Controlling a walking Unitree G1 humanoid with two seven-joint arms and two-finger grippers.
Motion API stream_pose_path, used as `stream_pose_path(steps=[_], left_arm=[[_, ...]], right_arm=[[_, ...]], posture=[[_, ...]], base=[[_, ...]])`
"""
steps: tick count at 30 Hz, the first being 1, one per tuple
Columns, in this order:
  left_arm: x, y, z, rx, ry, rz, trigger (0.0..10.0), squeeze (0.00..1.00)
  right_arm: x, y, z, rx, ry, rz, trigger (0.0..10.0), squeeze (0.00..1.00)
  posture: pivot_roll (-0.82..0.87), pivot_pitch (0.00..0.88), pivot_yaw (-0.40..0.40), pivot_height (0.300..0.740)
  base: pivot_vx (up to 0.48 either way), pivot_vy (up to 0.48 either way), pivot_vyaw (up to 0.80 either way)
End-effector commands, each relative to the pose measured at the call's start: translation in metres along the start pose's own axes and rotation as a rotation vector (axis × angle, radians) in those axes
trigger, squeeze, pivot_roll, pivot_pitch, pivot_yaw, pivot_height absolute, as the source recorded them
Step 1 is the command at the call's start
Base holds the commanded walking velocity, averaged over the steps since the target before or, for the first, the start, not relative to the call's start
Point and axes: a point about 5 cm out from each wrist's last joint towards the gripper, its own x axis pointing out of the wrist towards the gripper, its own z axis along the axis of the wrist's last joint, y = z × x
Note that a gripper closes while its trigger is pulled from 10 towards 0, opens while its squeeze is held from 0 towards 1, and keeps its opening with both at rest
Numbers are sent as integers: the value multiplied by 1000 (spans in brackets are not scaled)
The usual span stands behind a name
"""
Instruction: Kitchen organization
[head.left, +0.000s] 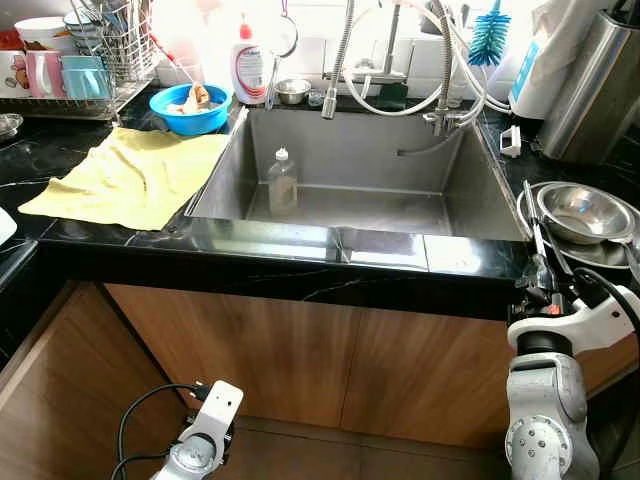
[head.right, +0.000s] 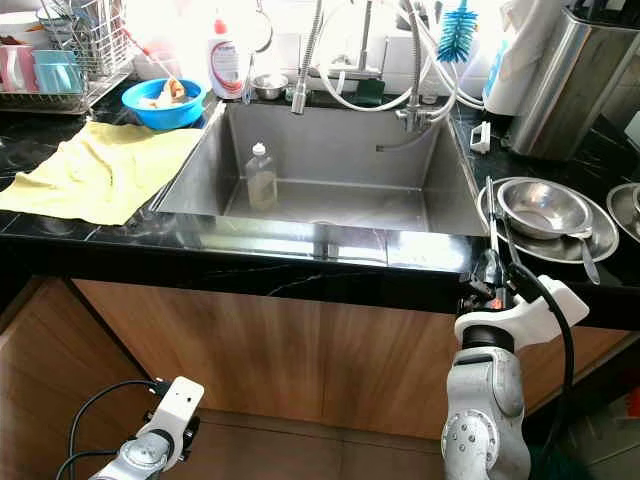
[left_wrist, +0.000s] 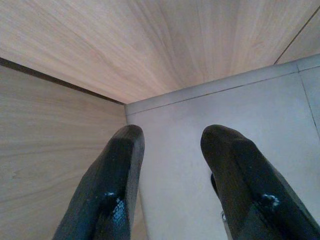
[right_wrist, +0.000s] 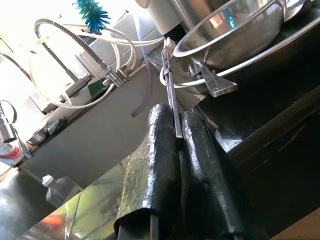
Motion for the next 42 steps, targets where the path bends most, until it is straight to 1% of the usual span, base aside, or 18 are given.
stream_pose_path(steps=[1,4,5,6,7,8,9,11,14,18,19,22,24,25,26,30,35,42], left_arm=[[0,3,-2,-1,17,14,10000,0],[0,3,-2,-1,17,14,10000,0],[0,3,-2,-1,17,14,10000,0],[0,3,-2,-1,17,14,10000,0],[0,3,-2,-1,17,14,10000,0],[0,3,-2,-2,17,15,10000,0],[0,3,-2,-2,17,15,10000,0],[0,3,-2,-2,17,15,10000,0],[0,3,-2,-3,19,14,10000,0],[0,2,-2,-4,20,13,10000,0],[0,2,-2,-6,22,12,10000,0],[0,2,-2,-8,23,11,10000,0],[0,2,-2,-7,23,10,10000,0],[0,1,-1,-8,23,8,10000,0],[0,1,-1,-9,23,8,10000,0],[0,0,-1,-10,24,5,10000,0],[1,-1,0,-8,24,0,10000,0],[0,-2,-1,-12,30,-2,10000,0]], right_arm=[[2,3,0,-9,-1,14,353,0],[2,5,0,-21,0,28,706,0],[2,8,1,-42,0,50,1216,0],[2,10,1,-59,2,64,1216,0],[2,11,1,-66,2,71,2118,0],[3,13,2,-82,0,84,3451,0],[4,14,3,-98,0,92,10000,0],[6,16,5,-133,-4,110,10000,0],[11,23,11,-237,-1,176,10000,0],[16,25,12,-302,15,193,10000,0],[24,27,17,-366,13,212,10000,0],[35,30,24,-421,12,234,10000,0],[44,31,25,-518,40,245,10000,0],[57,30,26,-607,77,243,10000,0],[61,30,27,-629,88,241,10000,0],[82,46,37,-660,99,324,10000,0],[106,56,41,-722,148,376,10000,0],[122,67,41,-722,195,449,10000,0]], posture=[[-57,0,-18,740],[-57,0,-18,740],[-56,0,-18,740],[-56,0,-18,740],[-56,0,-18,740],[-56,0,-18,740],[-58,0,-17,740],[-58,0,-17,740],[-60,0,-17,740],[-63,0,-15,740],[-65,0,-14,740],[-65,0,-14,740],[-71,0,-10,740],[-75,0,-8,740],[-75,0,-8,740],[-81,0,-2,740],[-81,0,-3,740],[-72,0,-10,740]], base=[[0,0,0],[0,0,0],[0,0,0],[0,0,0],[0,0,0],[0,0,0],[0,0,0],[0,0,0],[0,0,0],[0,0,0],[0,0,0],[0,0,0],[0,0,0],[0,0,0],[0,0,0],[0,0,0],[0,0,0],[0,0,0]])
